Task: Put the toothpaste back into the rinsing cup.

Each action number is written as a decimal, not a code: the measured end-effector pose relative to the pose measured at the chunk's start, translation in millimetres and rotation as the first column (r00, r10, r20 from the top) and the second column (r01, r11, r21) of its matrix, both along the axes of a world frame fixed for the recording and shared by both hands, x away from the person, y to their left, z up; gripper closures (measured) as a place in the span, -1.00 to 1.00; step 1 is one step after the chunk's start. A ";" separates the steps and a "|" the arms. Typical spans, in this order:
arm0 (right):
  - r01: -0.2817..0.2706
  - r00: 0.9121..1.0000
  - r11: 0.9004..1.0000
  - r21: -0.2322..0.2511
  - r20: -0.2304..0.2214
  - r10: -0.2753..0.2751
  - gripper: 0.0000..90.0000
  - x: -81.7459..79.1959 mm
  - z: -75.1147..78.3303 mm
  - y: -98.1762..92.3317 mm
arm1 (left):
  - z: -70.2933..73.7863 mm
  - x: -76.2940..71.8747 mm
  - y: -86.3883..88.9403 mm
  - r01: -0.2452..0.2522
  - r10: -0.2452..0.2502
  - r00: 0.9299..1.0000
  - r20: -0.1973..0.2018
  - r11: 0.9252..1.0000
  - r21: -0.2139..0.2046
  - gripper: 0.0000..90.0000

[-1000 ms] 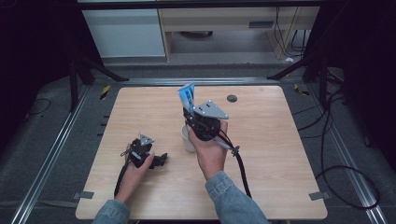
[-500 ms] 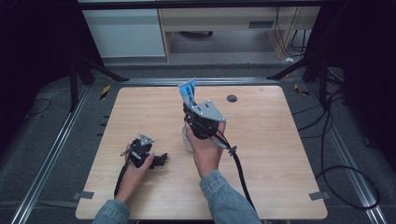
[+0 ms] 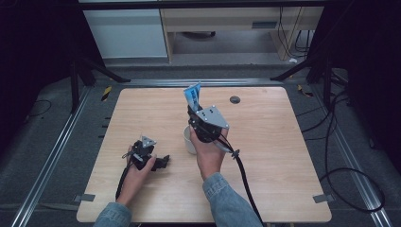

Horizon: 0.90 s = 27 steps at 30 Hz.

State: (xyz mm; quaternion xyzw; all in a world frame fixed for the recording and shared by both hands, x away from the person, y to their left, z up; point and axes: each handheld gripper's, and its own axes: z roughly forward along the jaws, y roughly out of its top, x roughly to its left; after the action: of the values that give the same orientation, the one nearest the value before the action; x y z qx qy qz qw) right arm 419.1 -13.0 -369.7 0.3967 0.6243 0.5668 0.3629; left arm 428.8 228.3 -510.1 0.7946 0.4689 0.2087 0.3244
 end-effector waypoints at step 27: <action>0.009 1.000 1.000 0.011 -0.017 -0.009 0.61 6.4 -45.1 0.1 | 0.3 -0.1 -0.1 0.003 -0.003 1.000 -0.004 1.000 0.003 -1.00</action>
State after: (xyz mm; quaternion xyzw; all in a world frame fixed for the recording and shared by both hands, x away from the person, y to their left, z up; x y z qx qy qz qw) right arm 425.5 -12.9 -414.7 0.4064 0.6224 0.5652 0.3579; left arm 428.7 228.2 -509.8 0.7962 0.4679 0.2074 0.3226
